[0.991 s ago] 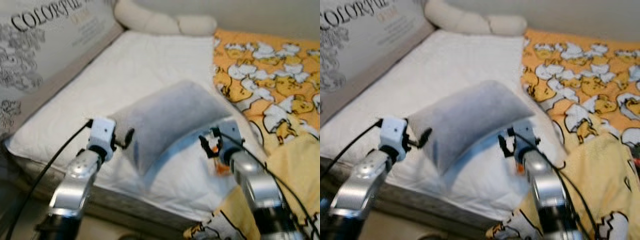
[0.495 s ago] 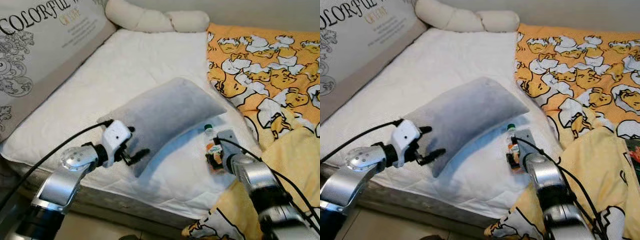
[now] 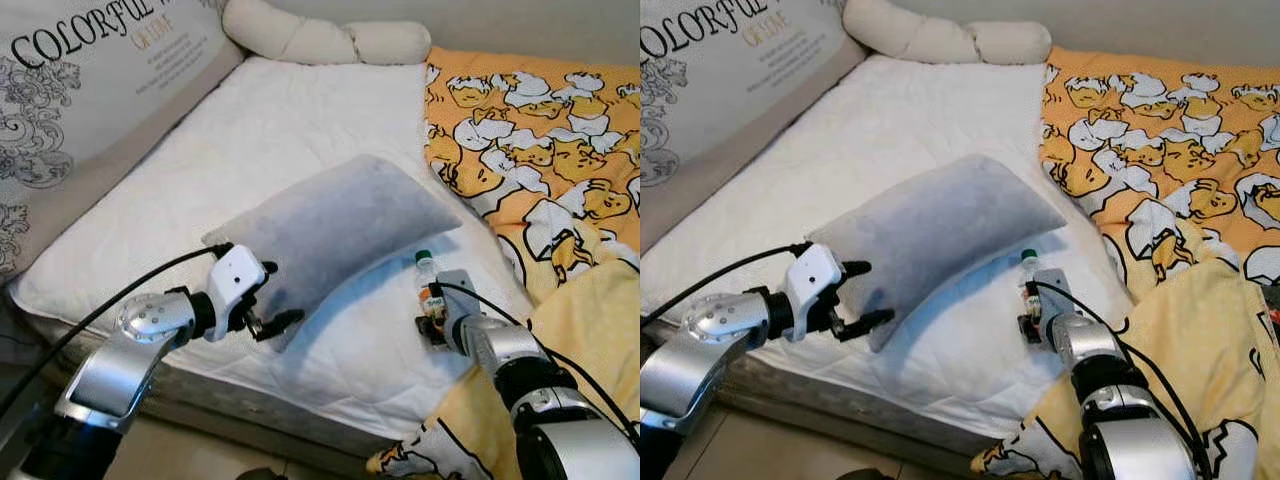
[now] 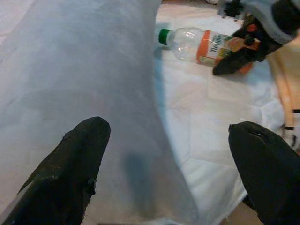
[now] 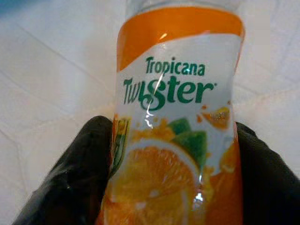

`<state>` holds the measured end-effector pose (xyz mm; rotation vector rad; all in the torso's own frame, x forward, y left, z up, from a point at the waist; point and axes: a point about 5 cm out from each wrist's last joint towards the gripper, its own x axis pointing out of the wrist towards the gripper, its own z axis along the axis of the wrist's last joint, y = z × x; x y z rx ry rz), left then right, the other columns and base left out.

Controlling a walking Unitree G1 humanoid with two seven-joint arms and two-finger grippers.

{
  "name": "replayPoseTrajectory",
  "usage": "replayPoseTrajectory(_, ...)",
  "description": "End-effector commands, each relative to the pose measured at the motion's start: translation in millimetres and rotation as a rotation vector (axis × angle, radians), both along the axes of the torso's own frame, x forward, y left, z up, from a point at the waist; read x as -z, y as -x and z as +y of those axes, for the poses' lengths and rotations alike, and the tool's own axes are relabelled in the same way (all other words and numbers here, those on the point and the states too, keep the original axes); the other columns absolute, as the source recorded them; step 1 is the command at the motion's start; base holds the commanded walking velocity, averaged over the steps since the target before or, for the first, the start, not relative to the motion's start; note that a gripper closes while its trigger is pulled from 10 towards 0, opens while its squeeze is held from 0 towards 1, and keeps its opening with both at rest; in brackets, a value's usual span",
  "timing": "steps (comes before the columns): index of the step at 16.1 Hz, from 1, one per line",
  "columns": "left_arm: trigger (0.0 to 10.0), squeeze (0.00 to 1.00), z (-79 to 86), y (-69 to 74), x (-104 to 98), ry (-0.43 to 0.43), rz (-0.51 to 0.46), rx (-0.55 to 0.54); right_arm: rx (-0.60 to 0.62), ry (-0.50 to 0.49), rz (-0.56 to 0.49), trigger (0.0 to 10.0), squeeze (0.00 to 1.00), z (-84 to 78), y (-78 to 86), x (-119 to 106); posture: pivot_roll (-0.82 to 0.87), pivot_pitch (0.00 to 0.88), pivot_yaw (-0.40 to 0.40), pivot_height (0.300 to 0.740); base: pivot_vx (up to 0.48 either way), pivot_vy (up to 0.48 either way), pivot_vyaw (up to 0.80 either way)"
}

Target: Clean up the room

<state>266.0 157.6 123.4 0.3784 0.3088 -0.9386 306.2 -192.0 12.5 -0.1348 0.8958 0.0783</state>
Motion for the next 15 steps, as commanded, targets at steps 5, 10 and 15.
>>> replayPoseTrajectory(5,10.0,0.00,1.5,5.8,0,-0.005,0.033,0.023,0.087,-0.014,-0.019,0.0,0.00,-9.7,-1.9,-1,-0.02,0.000,0.094,0.740,0.000,0.000,0.00)
replayPoseTrajectory(10,10.0,0.00,0.8,10.2,5,0.024,0.058,0.005,0.100,-0.035,-0.131,0.0,0.00,-14.9,-3.1,-8,-0.04,0.000,0.107,0.740,0.000,0.000,0.00)
replayPoseTrajectory(15,10.0,0.00,-2.1,16.7,10,0.151,0.045,-0.134,0.264,0.055,-0.550,5.4,0.00,-58.8,2.9,-70,-0.05,0.000,0.097,0.740,0.000,0.000,0.00)
